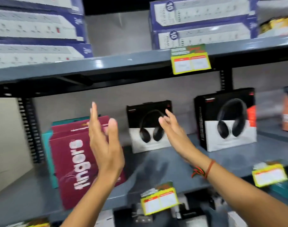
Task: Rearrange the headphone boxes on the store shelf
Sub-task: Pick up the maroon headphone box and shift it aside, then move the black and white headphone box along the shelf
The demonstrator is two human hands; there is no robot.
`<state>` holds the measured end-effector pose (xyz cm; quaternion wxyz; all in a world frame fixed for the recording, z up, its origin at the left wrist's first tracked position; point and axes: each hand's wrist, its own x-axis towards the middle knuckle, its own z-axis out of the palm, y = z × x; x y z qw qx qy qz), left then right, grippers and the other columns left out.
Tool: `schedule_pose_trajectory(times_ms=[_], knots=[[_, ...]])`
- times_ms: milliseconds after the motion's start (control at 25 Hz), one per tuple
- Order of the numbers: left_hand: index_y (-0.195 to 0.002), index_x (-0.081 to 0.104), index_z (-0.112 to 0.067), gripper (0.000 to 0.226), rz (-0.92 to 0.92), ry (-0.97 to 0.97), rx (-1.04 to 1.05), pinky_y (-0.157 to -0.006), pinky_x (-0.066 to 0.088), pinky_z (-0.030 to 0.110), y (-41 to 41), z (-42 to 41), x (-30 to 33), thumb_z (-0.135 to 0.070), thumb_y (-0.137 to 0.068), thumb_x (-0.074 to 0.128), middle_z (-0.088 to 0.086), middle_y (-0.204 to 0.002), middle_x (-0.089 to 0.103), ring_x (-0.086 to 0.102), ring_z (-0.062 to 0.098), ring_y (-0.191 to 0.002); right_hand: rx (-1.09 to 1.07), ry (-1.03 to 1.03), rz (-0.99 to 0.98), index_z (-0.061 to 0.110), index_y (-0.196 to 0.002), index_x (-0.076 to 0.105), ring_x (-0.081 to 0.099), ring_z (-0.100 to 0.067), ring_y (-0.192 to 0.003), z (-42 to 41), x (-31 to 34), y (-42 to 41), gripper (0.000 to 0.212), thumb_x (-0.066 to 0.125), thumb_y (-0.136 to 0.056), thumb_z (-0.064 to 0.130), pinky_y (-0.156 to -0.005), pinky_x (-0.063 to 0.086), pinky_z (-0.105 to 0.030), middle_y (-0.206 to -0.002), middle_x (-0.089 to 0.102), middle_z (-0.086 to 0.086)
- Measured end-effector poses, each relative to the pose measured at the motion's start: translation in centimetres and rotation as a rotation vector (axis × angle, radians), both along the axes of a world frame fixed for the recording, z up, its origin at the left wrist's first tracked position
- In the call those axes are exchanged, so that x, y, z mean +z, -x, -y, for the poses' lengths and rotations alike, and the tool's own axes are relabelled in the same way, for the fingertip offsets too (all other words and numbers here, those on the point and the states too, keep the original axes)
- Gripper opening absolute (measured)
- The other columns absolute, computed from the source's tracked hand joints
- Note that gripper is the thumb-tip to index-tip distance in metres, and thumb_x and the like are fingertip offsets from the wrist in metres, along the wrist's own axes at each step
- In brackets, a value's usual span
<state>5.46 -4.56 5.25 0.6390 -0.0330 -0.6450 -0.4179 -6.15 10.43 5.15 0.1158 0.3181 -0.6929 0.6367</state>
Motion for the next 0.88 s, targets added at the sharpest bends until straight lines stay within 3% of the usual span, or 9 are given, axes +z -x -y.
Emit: schedule_pose_trajectory(times_ms=[120, 280, 440, 520, 640, 720, 800, 880], knots=[[-0.161, 0.028, -0.019, 0.068, 0.088, 0.043, -0.247, -0.124, 0.015, 0.019, 5.2, -7.1, 1.4, -0.048, -0.1, 0.037, -0.01, -0.167, 0.03, 0.026, 0.01, -0.155, -0.234, 0.039, -0.046, 0.018, -0.159, 0.027, 0.04, -0.019, -0.147, -7.7, 0.8, 2.4, 0.066, 0.051, -0.102, 0.042, -0.108, 0.028, -0.018, -0.161, 0.04, -0.013], [-0.162, 0.027, -0.019, 0.057, 0.293, 0.013, -0.49, -0.121, 0.015, 0.02, 12.3, -15.7, 1.5, -0.04, -0.109, 0.033, -0.005, -0.17, 0.028, 0.024, 0.009, -0.156, -0.483, 0.022, -0.046, 0.013, -0.157, 0.031, 0.042, -0.022, -0.146, -18.2, 0.7, 5.3, 0.059, 0.049, -0.104, 0.034, -0.11, 0.028, -0.02, -0.158, 0.044, -0.015], [-0.163, 0.024, -0.023, 0.068, 0.59, -0.188, -0.682, -0.129, 0.013, 0.042, 19.7, -20.9, -0.9, -0.056, -0.104, 0.031, -0.003, -0.171, 0.024, 0.02, 0.017, -0.158, -0.589, -0.016, -0.043, 0.016, -0.155, 0.035, 0.044, -0.018, -0.143, -25.6, -0.8, 9.7, 0.065, 0.051, -0.1, 0.046, -0.119, 0.03, -0.033, -0.153, 0.048, -0.005], [-0.164, 0.02, -0.021, 0.071, 0.657, -0.311, -0.667, -0.129, 0.014, 0.046, 22.4, -23.1, -2.1, -0.058, -0.104, 0.029, 0.0, -0.172, 0.021, 0.018, 0.02, -0.159, -0.591, -0.02, 0.03, 0.015, -0.158, 0.03, 0.039, -0.02, -0.147, -28.6, -1.6, 13.2, 0.068, 0.049, -0.101, 0.047, -0.119, 0.028, -0.034, -0.158, 0.042, -0.005], [-0.164, 0.021, -0.021, 0.064, 0.64, -0.406, -0.531, -0.127, 0.015, 0.04, 24.3, -24.8, -4.2, -0.05, -0.108, 0.027, 0.001, -0.172, 0.022, 0.021, 0.021, -0.158, -0.518, -0.038, 0.178, 0.019, -0.16, 0.023, 0.029, -0.023, -0.154, -31.4, -3.1, 18.1, 0.074, 0.045, -0.1, 0.056, -0.123, 0.021, -0.039, -0.167, 0.029, -0.004], [-0.163, 0.023, -0.028, 0.062, 0.635, -0.417, -0.533, -0.128, 0.015, 0.039, 24.7, -25.6, -5.5, -0.053, -0.107, 0.024, -0.004, -0.172, 0.023, 0.022, 0.018, -0.158, -0.402, 0.008, 0.239, 0.027, -0.156, 0.037, 0.034, -0.017, -0.151, -32.2, -4.3, 21.0, 0.083, 0.048, -0.089, 0.074, -0.126, 0.021, -0.044, -0.164, 0.037, 0.004], [-0.162, 0.025, -0.032, 0.066, 0.662, -0.449, -0.553, -0.13, 0.013, 0.043, 25.1, -26.4, -6.2, -0.061, -0.103, 0.022, -0.007, -0.172, 0.022, 0.02, 0.017, -0.158, -0.285, 0.073, 0.279, 0.037, -0.135, 0.061, 0.05, -0.014, -0.141, -32.9, -5.4, 23.7, 0.089, 0.052, -0.067, 0.093, -0.123, 0.031, -0.045, -0.152, 0.055, 0.007], [-0.16, 0.032, -0.032, 0.071, 0.704, -0.476, -0.472, -0.129, 0.015, 0.047, 25.4, -26.6, -6.1, -0.068, -0.1, 0.022, -0.002, -0.171, 0.027, 0.023, 0.023, -0.158, -0.224, 0.084, 0.287, 0.04, -0.115, 0.066, 0.059, -0.016, -0.131, -32.9, -5.2, 24.2, 0.079, 0.049, -0.062, 0.096, -0.118, 0.038, -0.043, -0.14, 0.064, 0.004]])
